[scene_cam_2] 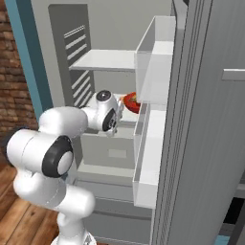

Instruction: Pick the chicken drumstick and bell pepper from their plates and place them in the bowl. Then put the bowl in the fridge.

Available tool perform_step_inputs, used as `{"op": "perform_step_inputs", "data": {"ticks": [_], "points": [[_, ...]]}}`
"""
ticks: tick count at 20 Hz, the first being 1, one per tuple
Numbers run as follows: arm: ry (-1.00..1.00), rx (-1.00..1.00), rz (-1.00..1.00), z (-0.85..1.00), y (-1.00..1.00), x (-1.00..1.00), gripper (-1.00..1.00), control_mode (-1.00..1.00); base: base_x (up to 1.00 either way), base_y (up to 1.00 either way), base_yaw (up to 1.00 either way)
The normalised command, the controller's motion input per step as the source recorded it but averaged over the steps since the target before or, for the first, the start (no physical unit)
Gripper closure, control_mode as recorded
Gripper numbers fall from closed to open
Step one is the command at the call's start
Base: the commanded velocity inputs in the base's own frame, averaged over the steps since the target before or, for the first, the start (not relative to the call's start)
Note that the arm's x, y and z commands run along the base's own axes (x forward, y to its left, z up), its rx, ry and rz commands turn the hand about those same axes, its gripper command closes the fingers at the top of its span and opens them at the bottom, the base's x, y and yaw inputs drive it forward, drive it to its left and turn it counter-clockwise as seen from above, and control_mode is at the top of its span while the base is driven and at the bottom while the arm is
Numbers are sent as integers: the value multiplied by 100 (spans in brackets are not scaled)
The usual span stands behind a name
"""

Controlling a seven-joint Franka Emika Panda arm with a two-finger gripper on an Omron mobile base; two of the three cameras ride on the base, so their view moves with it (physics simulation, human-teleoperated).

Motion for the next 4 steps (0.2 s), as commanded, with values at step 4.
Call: {"op": "perform_step_inputs", "data": {"ticks": [4], "points": [[0,0,-4,0,29,-89,-100,-100,0,0,0]]}}
